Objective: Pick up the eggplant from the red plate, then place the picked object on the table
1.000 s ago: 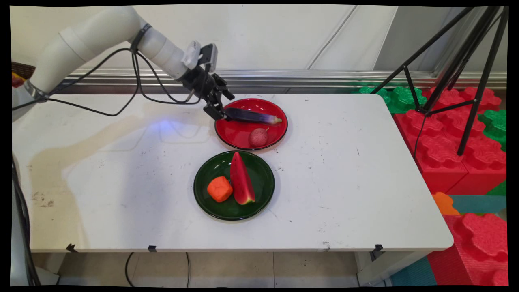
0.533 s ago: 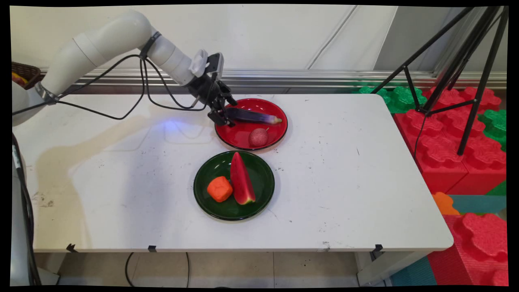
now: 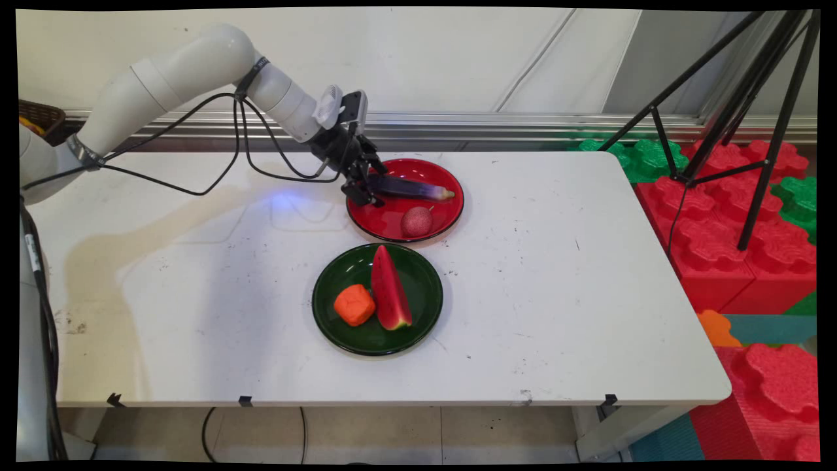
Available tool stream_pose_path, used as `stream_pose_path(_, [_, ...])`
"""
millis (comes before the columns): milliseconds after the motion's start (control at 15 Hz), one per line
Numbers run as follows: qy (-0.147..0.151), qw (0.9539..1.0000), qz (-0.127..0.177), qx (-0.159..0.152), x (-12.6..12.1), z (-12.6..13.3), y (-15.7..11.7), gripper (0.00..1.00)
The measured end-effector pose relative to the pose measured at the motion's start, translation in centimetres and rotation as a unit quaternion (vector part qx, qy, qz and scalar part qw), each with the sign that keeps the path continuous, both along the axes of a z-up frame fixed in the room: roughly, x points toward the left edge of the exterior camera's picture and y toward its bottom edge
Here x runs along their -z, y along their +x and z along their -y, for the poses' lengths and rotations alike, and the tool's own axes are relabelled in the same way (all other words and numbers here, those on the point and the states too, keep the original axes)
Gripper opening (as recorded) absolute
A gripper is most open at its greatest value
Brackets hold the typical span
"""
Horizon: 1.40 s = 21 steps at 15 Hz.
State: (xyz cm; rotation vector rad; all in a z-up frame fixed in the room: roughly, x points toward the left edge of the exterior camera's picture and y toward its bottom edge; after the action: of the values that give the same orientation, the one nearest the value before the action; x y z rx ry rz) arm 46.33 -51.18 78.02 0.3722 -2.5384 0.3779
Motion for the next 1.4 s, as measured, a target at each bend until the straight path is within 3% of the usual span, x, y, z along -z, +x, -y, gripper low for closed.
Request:
stream_pose_path(67, [0.0, 1.0, 0.0, 0.0, 0.0, 0.1, 0.0, 1.0])
stream_pose_path(133, [-0.001, 1.0, -0.001, 0.0, 0.1, 0.2, -0.1, 0.0])
stream_pose_path(800, [-0.006, 1.0, -0.005, 0.001, -0.2, 0.5, -0.3, 0.0])
stream_pose_path(1400, [-0.012, 0.9996, -0.023, -0.007, -2.9, -1.5, 0.8, 0.0])
